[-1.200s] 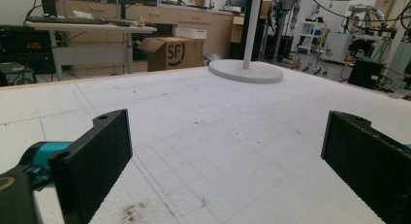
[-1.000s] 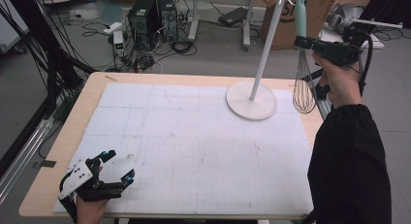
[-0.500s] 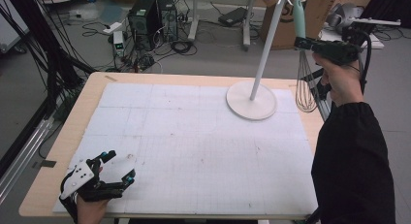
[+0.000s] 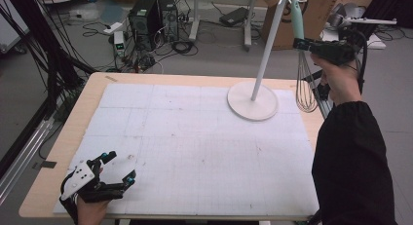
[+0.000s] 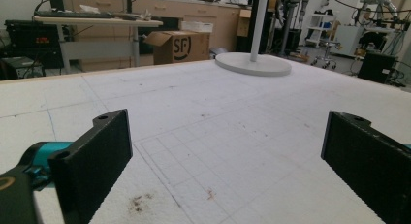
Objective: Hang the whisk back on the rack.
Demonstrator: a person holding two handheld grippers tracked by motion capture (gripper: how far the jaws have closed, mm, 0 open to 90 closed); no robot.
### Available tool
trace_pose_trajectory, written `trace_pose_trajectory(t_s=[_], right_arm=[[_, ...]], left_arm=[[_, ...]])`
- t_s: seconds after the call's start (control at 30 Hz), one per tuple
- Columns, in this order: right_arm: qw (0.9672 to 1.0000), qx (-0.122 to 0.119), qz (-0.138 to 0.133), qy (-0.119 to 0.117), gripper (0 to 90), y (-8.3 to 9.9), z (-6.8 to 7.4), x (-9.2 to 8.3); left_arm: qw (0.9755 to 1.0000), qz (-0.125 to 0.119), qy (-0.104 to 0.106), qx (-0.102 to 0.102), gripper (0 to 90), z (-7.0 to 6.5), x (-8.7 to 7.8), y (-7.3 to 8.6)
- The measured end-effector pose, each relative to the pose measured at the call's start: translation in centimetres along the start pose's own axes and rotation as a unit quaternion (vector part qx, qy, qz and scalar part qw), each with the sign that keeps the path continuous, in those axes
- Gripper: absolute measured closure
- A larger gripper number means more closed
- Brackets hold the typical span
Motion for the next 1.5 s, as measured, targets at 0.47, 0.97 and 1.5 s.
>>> trace_pose_trajectory(t_s=[0.47, 0.97, 1.5], right_arm=[[1.0, -0.001, -0.002, 0.003, 69.2, 0.3, -0.3, 1.5], [0.9999, -0.002, 0.005, 0.009, 69.2, 0.5, -0.1, 2.3], [1.0, -0.003, 0.007, 0.006, 69.2, 0.7, -0.4, 2.8]], left_arm=[[1.0, 0.001, 0.001, 0.001, 4.7, 0.0, 0.0, 0.0], [1.0, -0.004, 0.0, 0.003, 4.7, 0.0, -0.1, -0.1], [1.0, -0.002, -0.002, 0.002, 4.7, 0.1, -0.1, 0.0]])
Point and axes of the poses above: each handheld gripper's, and its own axes: x roughly forward along the jaws, y roughly out of its underside, z roughly to its left, the point moved 1 cm from there along x, roughly forward along the jaws, and after that the axes turned 9 degrees about y, right-handed, at the moved point
